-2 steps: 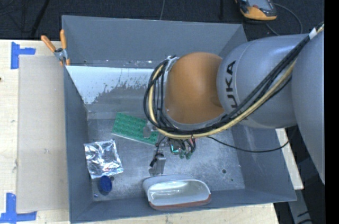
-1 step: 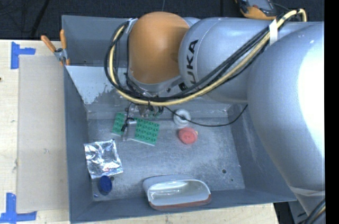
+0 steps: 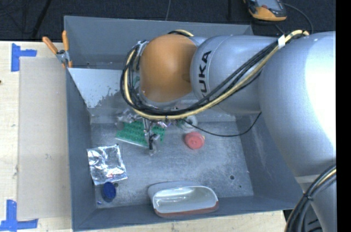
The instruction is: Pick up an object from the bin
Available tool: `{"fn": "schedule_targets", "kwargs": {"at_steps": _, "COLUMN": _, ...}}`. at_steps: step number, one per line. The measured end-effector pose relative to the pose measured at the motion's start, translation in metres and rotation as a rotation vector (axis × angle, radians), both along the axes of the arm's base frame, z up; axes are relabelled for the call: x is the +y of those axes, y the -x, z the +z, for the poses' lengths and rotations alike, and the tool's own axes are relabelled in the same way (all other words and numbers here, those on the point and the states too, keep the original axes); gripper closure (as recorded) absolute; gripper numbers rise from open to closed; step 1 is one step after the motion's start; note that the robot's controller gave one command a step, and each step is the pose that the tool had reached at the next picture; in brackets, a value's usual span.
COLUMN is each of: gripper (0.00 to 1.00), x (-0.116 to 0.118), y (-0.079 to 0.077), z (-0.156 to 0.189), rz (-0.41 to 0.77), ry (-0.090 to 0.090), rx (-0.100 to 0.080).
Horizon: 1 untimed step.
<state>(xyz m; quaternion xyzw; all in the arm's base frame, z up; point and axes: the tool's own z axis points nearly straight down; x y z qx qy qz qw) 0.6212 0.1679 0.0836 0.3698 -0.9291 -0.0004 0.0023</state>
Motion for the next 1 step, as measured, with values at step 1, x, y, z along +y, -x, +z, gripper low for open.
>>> {"fn": "schedule_targets", "kwargs": {"at_steps": 1, "gripper": 1.0, "x": 0.0003, "y": -0.0007, "z": 0.0016, "rz": -0.004, "ry": -0.002, "rx": -0.002}}
